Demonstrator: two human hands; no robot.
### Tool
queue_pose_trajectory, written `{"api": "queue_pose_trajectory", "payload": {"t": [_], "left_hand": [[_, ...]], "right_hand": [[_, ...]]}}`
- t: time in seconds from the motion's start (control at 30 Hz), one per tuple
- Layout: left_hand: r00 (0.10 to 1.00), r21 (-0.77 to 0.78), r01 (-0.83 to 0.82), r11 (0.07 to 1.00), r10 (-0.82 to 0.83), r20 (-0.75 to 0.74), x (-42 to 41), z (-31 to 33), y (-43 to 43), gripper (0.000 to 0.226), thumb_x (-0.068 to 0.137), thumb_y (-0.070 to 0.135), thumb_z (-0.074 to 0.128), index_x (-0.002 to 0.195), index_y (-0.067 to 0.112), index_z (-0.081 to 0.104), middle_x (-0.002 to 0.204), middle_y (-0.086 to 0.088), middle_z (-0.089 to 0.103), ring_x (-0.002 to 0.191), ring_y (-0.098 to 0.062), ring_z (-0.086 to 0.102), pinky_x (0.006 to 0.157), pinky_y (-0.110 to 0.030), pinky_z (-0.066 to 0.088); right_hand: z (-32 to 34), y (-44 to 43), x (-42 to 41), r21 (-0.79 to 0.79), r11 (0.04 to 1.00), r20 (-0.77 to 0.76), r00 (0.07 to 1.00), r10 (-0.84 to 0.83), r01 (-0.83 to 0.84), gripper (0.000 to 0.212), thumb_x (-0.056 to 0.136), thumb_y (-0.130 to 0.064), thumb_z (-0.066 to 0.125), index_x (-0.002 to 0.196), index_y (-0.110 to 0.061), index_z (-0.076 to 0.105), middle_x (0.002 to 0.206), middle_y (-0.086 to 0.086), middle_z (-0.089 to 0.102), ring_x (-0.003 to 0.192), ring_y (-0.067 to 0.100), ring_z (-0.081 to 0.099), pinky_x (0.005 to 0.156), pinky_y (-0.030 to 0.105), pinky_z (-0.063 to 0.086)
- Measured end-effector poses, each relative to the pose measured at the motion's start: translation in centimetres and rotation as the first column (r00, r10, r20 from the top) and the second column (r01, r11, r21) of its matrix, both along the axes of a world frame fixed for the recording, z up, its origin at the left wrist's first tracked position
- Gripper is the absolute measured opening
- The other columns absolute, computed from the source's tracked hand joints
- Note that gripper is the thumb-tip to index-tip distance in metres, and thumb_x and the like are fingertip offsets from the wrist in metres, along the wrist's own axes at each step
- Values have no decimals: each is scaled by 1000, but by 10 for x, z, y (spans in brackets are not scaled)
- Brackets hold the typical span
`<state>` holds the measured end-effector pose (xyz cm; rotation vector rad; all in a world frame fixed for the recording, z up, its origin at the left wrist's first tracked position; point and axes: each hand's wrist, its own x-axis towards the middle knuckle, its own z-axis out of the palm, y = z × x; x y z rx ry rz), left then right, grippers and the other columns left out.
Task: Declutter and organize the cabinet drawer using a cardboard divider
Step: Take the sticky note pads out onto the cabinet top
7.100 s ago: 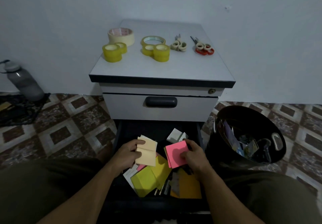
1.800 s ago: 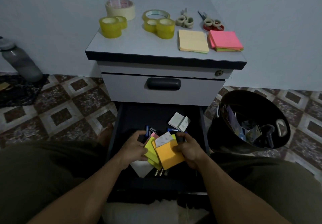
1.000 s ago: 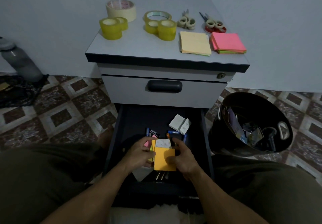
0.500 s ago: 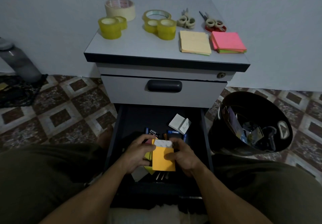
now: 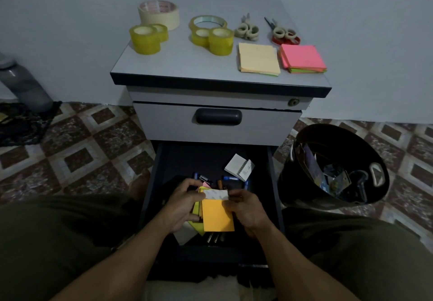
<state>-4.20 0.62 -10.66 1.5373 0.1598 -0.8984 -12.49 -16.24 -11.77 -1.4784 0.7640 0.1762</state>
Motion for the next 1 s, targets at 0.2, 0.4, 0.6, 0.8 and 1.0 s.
{"api": "queue_pose_trajectory", "payload": {"t": [0.2,0.4,0.6,0.8,1.0], "left_hand": [[981,37,-173,984,169,100,4,-7,2,24,92,7,59,105,27,57,113,-13,63,102,-31,63,68,-45,61],[939,33,-317,948,309,150,10,-8,6,24,94,4,55,104,26,56,113,-10,62,101,-29,64,66,-45,60],[985,-6,-135,991,135,104,4,-6,5,24,97,9,58,111,29,56,118,-10,61,104,-31,64,68,-45,60],[999,-137,-51,989,50,-7,-5,3,-2,24,100,14,57,118,29,58,122,-13,62,108,-34,65,70,-46,60],[1000,-173,-11,985,9,-17,-4,2,0,48,91,1,66,127,31,54,124,-13,62,104,-36,67,71,-47,60]], "right_hand": [[9,0,-2,89,996,-46,999,-27,31,31,81,9,64,104,-10,58,111,14,61,96,32,65,58,34,57],[8,-6,0,53,992,0,993,-117,117,26,86,11,53,106,-5,58,100,16,58,79,29,60,52,32,50],[9,-8,6,141,963,71,968,-239,227,31,87,9,54,114,-7,56,97,15,59,75,29,58,56,35,50],[9,-2,0,89,991,101,989,-107,99,47,88,16,49,125,-13,52,105,17,59,84,27,62,53,30,53],[9,2,2,106,991,118,989,-88,75,48,86,17,53,128,-8,51,110,19,61,85,28,63,53,27,54]]}}
